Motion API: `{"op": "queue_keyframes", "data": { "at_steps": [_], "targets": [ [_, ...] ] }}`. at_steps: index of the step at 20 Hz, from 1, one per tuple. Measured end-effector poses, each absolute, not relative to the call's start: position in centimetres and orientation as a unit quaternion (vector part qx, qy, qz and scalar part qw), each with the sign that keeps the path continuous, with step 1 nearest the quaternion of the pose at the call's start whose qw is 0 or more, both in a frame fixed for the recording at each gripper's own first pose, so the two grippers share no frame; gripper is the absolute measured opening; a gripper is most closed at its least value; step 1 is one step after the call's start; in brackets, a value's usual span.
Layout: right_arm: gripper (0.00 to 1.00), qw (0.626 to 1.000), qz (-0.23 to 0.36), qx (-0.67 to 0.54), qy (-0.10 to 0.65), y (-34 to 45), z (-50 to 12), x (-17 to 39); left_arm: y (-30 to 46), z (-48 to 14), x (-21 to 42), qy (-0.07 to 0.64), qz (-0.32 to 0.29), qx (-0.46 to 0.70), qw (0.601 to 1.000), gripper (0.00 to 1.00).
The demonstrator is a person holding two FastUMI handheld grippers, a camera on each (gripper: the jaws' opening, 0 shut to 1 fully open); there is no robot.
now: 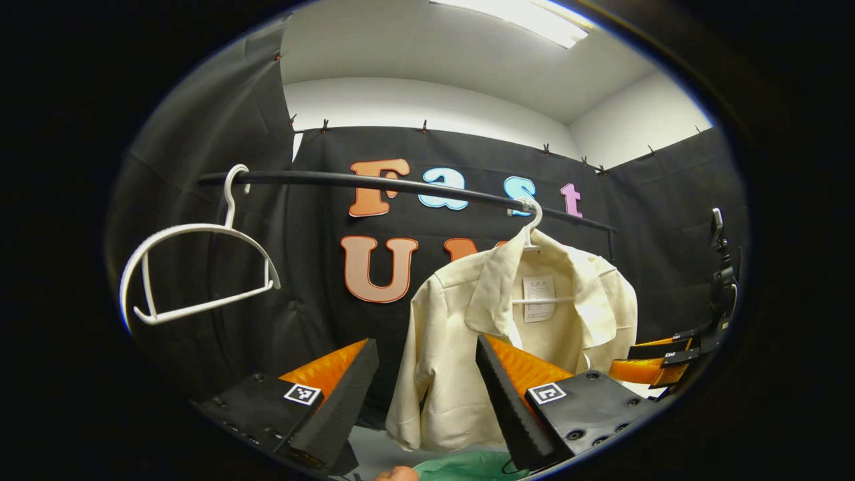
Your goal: Grasp the clothes on the hanger with both hands and then place them into the laundry hamper below.
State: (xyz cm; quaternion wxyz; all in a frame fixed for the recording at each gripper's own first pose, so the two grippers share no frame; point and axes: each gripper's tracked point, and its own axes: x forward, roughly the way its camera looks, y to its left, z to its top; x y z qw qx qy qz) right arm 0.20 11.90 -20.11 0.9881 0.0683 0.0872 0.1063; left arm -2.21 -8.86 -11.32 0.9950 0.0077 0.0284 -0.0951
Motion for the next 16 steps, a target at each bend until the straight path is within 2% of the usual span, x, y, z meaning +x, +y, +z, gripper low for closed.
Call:
{"op": "queue_keyframes", "data": {
  "at_steps": [1,3,4,5,7,8,13,14,16],
  "targets": [
    [0.94,0.989,0.100,0.064,0.084,12.0,-20.3,0.6,-8.9,-11.8,-2.5,0.029,-0.096,0.006,0.995,1.00],
    [0.94,0.993,0.079,0.049,0.069,11.4,-20.4,1.4,-9.2,-12.5,-2.8,0.027,-0.100,0.017,0.994,0.96],
    [0.94,0.995,0.068,0.042,0.061,11.1,-20.4,1.9,-9.3,-13.0,-3.0,0.030,-0.101,0.020,0.994,1.00],
    [0.94,0.996,0.062,0.042,0.053,11.0,-20.3,2.5,-9.6,-13.5,-2.8,0.034,-0.100,0.019,0.994,0.96],
    [0.94,0.997,0.047,0.047,0.043,10.7,-20.3,3.7,-10.6,-14.4,-2.1,0.036,-0.106,0.014,0.994,1.00],
    [0.94,0.998,0.037,0.044,0.037,10.1,-20.4,4.4,-10.9,-14.7,-1.8,0.037,-0.105,0.012,0.994,0.96],
    [0.94,0.999,0.021,0.046,0.016,10.1,-19.8,7.0,-12.8,-17.2,0.2,0.056,-0.106,0.013,0.993,0.97],
    [0.94,0.999,0.016,0.044,0.013,10.0,-19.8,7.5,-13.0,-17.6,0.5,0.057,-0.105,0.014,0.993,0.93],
    [0.94,0.999,0.008,0.032,0.006,10.0,-19.8,8.7,-13.5,-18.4,1.0,0.061,-0.104,0.016,0.992,0.97]
  ]
}}
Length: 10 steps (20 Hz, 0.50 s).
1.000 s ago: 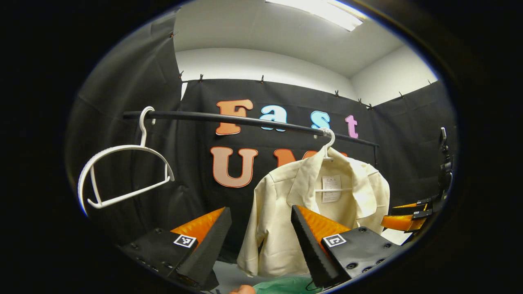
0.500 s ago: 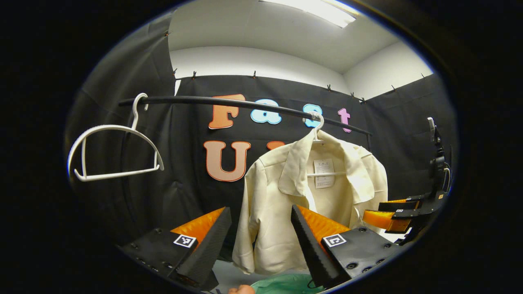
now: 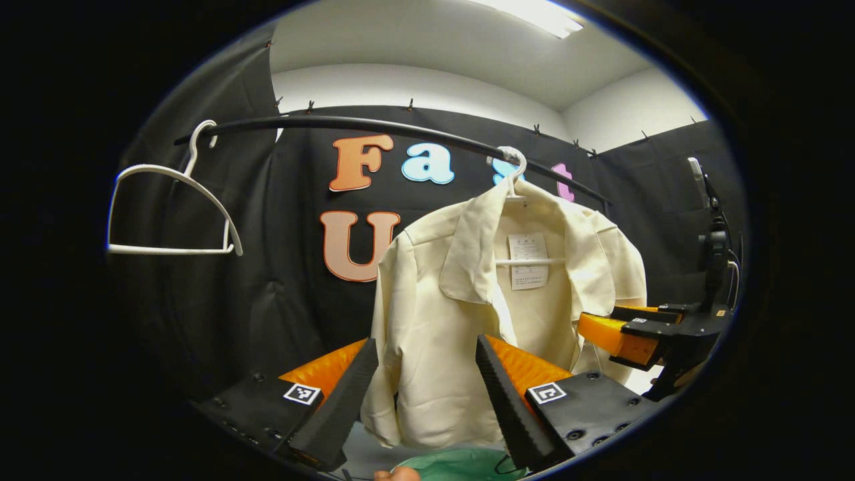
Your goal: Grasp the clothes on the hanger with both hands and then place them into the laundry hamper below.
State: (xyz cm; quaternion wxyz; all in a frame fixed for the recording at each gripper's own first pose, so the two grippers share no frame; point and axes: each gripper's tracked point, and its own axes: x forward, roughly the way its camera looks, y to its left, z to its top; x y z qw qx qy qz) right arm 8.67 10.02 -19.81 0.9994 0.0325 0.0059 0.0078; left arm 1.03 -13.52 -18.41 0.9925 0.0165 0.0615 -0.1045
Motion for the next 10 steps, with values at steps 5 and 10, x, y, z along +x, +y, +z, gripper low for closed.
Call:
{"op": "queue_keyframes", "data": {
  "at_steps": [5,10],
  "targets": [
    [0.94,1.000,-0.005,0.025,0.008,9.9,-20.5,11.6,-15.3,-18.9,2.0,0.063,-0.116,0.006,0.991,0.97],
    [0.86,0.999,0.006,0.047,0.004,9.8,-20.3,13.3,-16.9,-18.6,3.0,0.057,-0.123,0.003,0.991,0.96]
  ]
}}
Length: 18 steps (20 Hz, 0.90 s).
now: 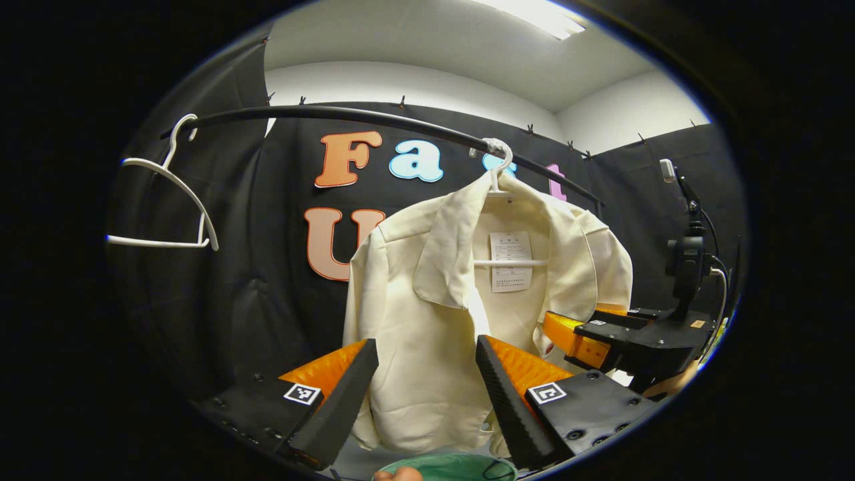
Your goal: Grasp the clothes on the hanger with both hands and then place them into the laundry hamper below.
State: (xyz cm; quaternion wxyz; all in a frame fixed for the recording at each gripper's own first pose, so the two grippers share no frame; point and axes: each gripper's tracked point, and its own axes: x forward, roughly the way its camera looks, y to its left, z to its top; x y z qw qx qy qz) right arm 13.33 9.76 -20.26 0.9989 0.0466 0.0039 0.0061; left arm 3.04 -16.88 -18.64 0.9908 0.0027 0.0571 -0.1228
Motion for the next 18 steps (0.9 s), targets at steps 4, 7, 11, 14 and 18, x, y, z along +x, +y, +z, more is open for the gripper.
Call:
{"op": "queue_keyframes", "data": {
  "at_steps": [4,7,11,14,18],
  "targets": [
    [0.61,0.998,0.020,0.052,0.006,10.1,-20.4,14.2,-17.8,-19.0,4.9,0.057,-0.121,0.008,0.991,0.97],
    [0.39,0.998,0.026,0.056,0.008,10.1,-20.4,14.5,-19.0,-19.3,6.1,0.058,-0.127,0.002,0.990,0.97],
    [0.14,0.998,0.029,0.048,0.004,9.6,-20.1,14.2,-20.4,-19.6,7.4,0.062,-0.135,-0.004,0.989,0.97],
    [0.09,0.998,0.040,0.048,0.000,9.9,-19.8,13.4,-20.4,-19.4,8.5,0.048,-0.122,0.007,0.991,0.97],
    [0.06,0.998,0.050,0.026,-0.009,9.8,-19.1,12.2,-21.2,-20.1,11.0,0.048,-0.110,0.009,0.993,1.00]
  ]
}}
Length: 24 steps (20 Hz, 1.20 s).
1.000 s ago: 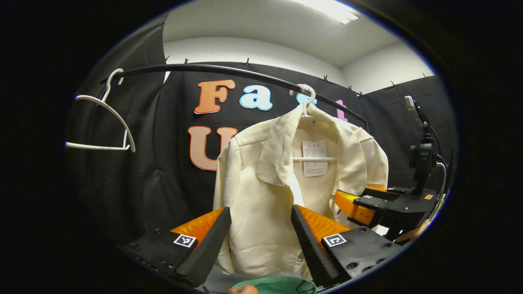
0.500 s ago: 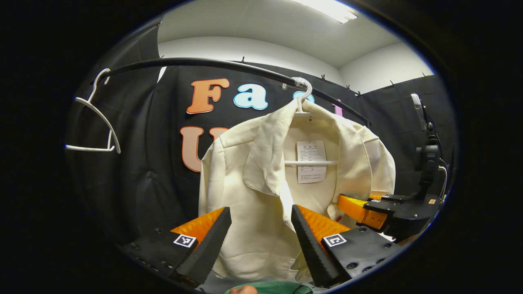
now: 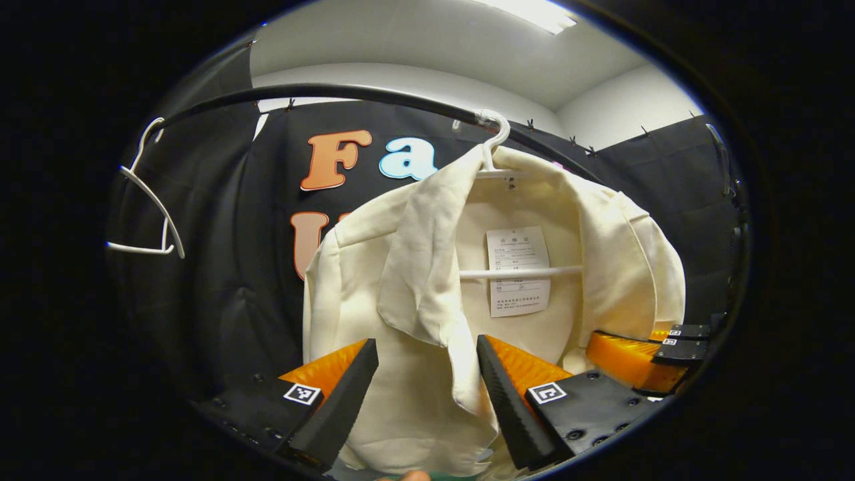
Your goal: Grasp the clothes on the hanger with both hands and then place them into the laundry hamper below.
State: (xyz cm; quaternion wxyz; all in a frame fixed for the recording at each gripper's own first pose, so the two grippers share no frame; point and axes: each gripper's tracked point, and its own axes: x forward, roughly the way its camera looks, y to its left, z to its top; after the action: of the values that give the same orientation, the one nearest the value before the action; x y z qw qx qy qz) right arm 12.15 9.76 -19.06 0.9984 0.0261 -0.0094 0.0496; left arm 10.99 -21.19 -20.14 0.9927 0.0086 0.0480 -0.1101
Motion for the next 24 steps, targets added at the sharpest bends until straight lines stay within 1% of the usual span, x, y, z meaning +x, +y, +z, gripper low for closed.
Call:
{"op": "queue_keyframes", "data": {
  "at_steps": [1,6,7,8,9,13,15,16,17,19,20,21,23,24],
  "targets": [
    [0.05,0.998,0.050,0.022,-0.012,9.7,-19.1,12.0,-21.0,-20.5,11.4,0.051,-0.105,0.004,0.993,0.97],
    [0.05,0.999,0.039,0.012,-0.031,8.1,-18.0,10.9,-20.2,-21.6,12.9,0.059,-0.084,-0.011,0.995,0.97],
    [0.05,0.999,0.037,0.014,-0.035,7.7,-17.7,10.7,-20.2,-21.7,13.1,0.060,-0.085,-0.012,0.994,1.00],
    [0.05,0.999,0.036,0.016,-0.038,7.5,-17.5,10.4,-20.4,-21.7,13.1,0.061,-0.092,-0.009,0.994,0.97],
    [0.05,0.998,0.037,0.016,-0.039,7.4,-17.2,10.1,-20.5,-21.6,12.9,0.059,-0.096,-0.005,0.994,0.97],
    [0.05,0.998,0.035,0.013,-0.051,6.8,-15.8,8.7,-20.6,-21.5,12.9,0.065,-0.105,0.017,0.992,0.54],
    [0.05,0.998,0.038,0.017,-0.056,6.6,-15.0,7.9,-20.8,-21.3,12.5,0.069,-0.115,0.019,0.991,0.39],
    [0.05,0.997,0.039,0.017,-0.061,6.4,-14.4,7.5,-20.5,-21.2,12.3,0.074,-0.113,0.023,0.991,0.36],
    [0.05,0.997,0.037,0.015,-0.066,6.2,-13.7,7.0,-20.3,-20.9,12.1,0.076,-0.115,0.022,0.990,0.16],
    [0.04,0.996,0.034,0.011,-0.079,5.5,-12.2,6.3,-20.4,-20.7,11.9,0.081,-0.137,0.012,0.987,0.16],
    [0.04,0.996,0.036,0.012,-0.083,5.3,-11.5,5.9,-19.9,-20.5,11.8,0.080,-0.139,0.012,0.987,0.09],
    [0.04,0.995,0.038,0.014,-0.089,5.2,-10.7,5.6,-19.2,-19.7,11.7,0.070,-0.136,0.015,0.988,0.10],
    [0.04,0.995,0.035,0.014,-0.098,4.2,-9.4,5.2,-17.0,-18.6,11.5,0.053,-0.108,0.030,0.992,0.07],
    [0.03,0.994,0.035,0.014,-0.099,3.9,-9.0,5.1,-15.5,-17.8,11.8,0.046,-0.082,0.039,0.995,0.07]
  ]
}}
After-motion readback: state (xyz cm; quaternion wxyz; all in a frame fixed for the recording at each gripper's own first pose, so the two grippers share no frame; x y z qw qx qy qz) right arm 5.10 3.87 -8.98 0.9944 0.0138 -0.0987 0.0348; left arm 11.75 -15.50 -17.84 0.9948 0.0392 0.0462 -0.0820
